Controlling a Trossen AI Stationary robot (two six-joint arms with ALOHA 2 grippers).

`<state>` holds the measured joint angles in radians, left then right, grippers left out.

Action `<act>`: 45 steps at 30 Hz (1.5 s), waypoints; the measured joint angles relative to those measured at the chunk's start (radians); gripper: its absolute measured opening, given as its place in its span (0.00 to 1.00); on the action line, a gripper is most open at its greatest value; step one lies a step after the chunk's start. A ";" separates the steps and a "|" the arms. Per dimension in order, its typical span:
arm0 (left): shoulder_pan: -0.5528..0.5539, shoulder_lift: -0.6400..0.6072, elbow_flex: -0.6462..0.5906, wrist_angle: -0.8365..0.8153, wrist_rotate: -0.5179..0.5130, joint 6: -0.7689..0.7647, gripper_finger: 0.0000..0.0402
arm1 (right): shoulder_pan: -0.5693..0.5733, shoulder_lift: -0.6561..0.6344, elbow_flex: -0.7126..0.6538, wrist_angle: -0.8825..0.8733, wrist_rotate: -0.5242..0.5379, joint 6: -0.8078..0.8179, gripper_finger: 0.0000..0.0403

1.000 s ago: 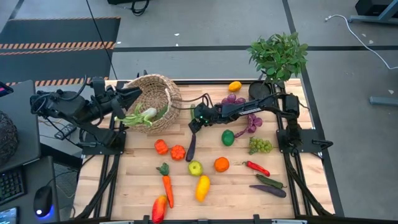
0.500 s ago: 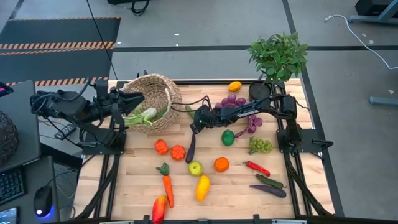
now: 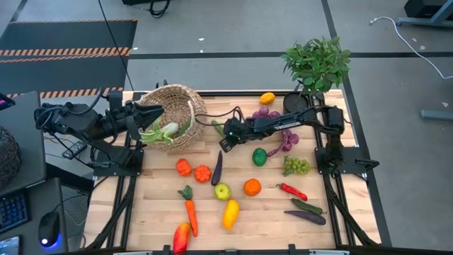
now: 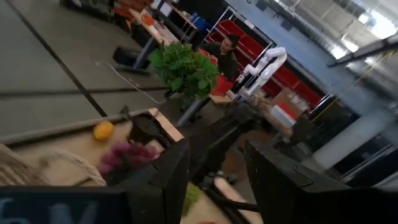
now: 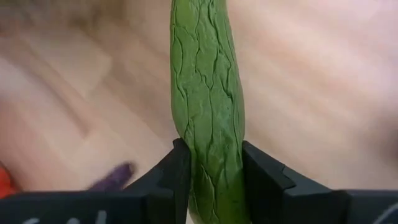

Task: Build produce basket
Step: Put the green cucumber into the brown basket

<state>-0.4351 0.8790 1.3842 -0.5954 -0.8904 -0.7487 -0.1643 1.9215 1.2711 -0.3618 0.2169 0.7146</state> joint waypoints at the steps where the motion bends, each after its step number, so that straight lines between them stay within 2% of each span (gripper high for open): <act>1: 0.000 -0.005 0.000 -0.001 -0.009 0.027 0.40 | -0.003 -0.021 0.006 -0.014 0.023 -0.008 0.30; 7: 0.000 -0.026 0.000 0.063 -0.108 0.077 0.40 | -0.008 -0.164 0.020 -0.065 0.045 0.014 0.30; 13: 0.000 -0.055 0.000 0.128 -0.112 0.172 0.40 | -0.009 -0.320 0.022 -0.064 0.045 -0.021 0.30; 18: 0.000 -0.068 0.000 0.128 -0.123 0.221 0.40 | -0.008 -0.374 0.140 -0.046 0.044 -0.102 0.30; 23: 0.000 -0.076 0.000 0.132 -0.168 0.245 0.40 | -0.013 -0.292 0.381 -0.043 0.034 -0.210 0.30; 29: 0.000 -0.083 0.000 0.132 -0.219 0.249 0.40 | -0.017 -0.134 0.644 -0.041 -0.009 -0.221 0.30; 33: 0.000 -0.081 0.000 0.131 -0.235 0.247 0.40 | -0.017 -0.039 0.746 -0.033 -0.080 -0.196 0.30; 37: 0.000 -0.082 0.000 0.136 -0.231 0.216 0.40 | -0.002 0.037 0.830 0.045 -0.129 -0.154 0.30; 45: 0.000 -0.083 0.000 0.135 -0.106 0.235 0.40 | 0.021 0.142 0.915 0.058 -0.139 -0.135 0.31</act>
<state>-0.4351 0.7959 1.3846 -0.4603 -0.9969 -0.5135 -0.1429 2.0639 2.1866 -0.3034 0.0779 0.5800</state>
